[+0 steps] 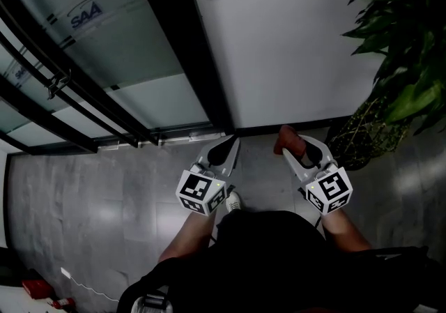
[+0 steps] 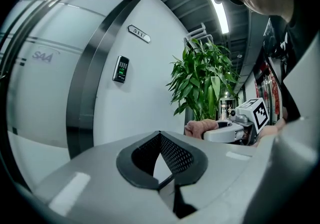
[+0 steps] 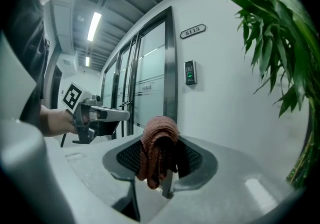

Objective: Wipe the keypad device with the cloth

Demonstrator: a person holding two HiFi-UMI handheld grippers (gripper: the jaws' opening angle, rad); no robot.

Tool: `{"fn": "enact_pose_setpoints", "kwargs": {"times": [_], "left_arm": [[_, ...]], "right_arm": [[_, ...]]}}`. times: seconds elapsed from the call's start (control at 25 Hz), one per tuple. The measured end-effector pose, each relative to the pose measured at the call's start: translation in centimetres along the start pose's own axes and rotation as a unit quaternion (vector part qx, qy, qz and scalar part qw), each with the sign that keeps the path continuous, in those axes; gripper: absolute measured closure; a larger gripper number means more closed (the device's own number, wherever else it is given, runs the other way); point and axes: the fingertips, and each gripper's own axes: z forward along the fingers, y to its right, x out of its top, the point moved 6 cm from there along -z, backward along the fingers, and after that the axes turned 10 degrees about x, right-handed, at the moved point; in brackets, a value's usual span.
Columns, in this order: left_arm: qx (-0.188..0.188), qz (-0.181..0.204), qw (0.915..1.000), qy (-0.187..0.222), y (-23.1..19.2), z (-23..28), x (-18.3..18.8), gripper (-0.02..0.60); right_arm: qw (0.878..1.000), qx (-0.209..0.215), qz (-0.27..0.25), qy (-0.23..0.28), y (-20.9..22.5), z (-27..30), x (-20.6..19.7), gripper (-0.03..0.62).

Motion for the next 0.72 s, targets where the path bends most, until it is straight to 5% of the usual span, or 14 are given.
{"fn": "enact_pose_setpoints", "kwargs": {"times": [0.72], "left_arm": [[-0.011, 0.003, 0.9999, -0.004, 0.54, -0.15, -0.17, 0.566]], "right_arm": [[1.0, 0.0, 0.002, -0.006, -0.26, -0.06, -0.63, 0.448]]}}
